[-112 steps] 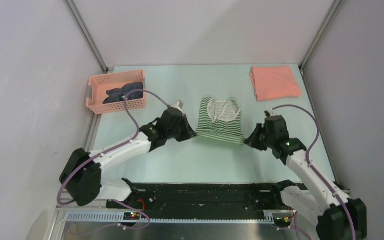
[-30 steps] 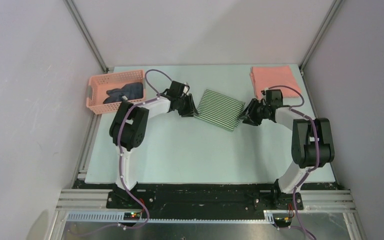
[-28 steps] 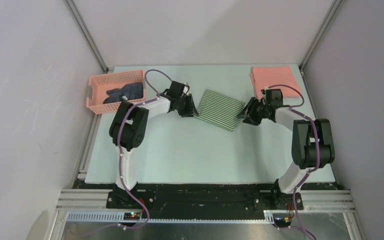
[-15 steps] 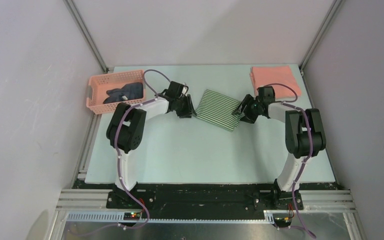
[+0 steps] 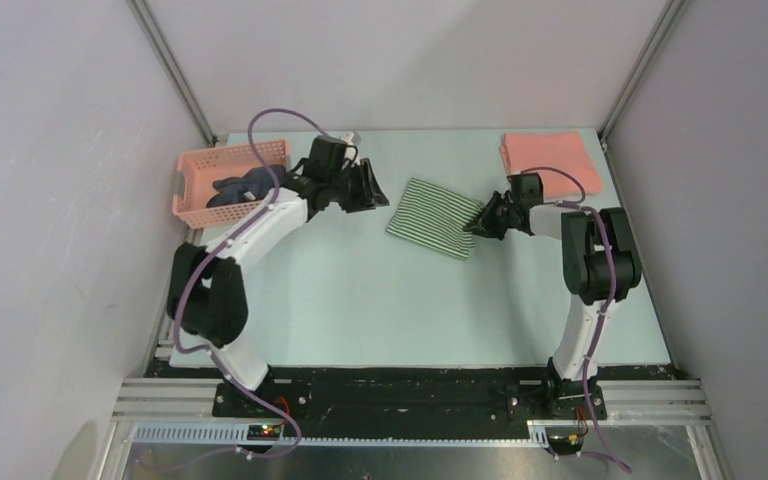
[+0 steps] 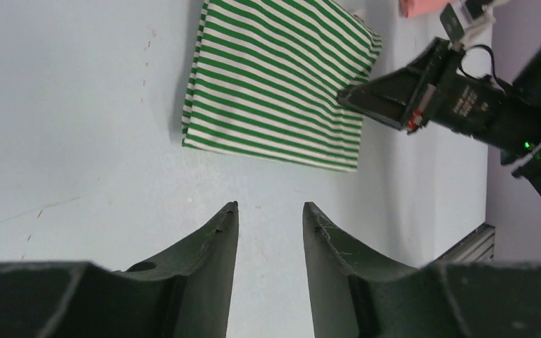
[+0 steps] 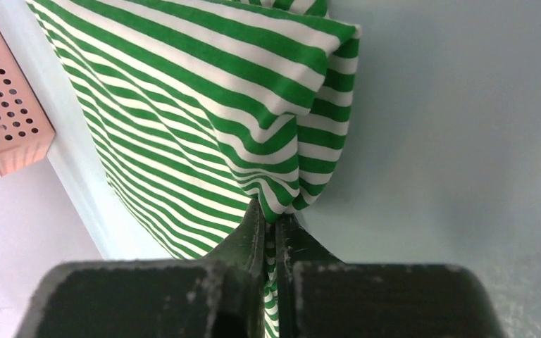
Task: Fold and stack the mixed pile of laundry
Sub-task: Pick up the tank top from the center of the board, then place the tank top at the corner of the board.
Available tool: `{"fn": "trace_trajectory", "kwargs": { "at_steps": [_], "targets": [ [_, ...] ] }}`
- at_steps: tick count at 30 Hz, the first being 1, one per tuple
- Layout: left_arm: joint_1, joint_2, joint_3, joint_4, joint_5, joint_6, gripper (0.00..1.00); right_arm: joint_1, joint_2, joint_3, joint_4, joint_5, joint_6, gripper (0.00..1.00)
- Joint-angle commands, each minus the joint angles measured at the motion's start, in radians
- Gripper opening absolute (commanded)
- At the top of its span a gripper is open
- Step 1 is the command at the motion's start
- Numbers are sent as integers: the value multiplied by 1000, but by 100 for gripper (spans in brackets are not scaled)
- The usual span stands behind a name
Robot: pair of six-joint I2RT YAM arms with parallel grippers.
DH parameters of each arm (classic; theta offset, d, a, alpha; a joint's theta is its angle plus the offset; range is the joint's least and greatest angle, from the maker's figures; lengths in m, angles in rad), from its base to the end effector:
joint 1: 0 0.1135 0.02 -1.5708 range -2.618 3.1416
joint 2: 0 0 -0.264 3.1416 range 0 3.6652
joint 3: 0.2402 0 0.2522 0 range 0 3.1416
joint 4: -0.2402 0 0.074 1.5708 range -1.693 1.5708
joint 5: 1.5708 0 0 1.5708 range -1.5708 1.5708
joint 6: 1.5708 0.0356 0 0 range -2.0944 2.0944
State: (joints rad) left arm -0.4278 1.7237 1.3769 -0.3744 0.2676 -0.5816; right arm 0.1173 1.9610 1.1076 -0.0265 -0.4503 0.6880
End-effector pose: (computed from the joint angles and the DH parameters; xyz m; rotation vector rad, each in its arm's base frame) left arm 0.3531 -0.1713 0.2761 -0.0386 2.4026 -0.8072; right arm 0.3897 0.0615 0.1308 0.5131 2.4911 0.8916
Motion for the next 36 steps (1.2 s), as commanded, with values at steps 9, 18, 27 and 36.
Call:
{"fn": "trace_trajectory", "kwargs": {
  "at_steps": [9,18,27,36],
  "targets": [
    [35,-252,-16,-301,-34,233,49,-46,66,478,-457,98,-462,0],
    [36,-262,-73,-305,-31,273,51,-80,173,906,-811,373,-675,0],
    [34,-271,-93,-303,-35,282,53,-162,266,1177,-931,443,-832,0],
    [30,-258,-91,-303,-29,279,53,-195,317,1252,-809,525,-1019,0]
  ]
}}
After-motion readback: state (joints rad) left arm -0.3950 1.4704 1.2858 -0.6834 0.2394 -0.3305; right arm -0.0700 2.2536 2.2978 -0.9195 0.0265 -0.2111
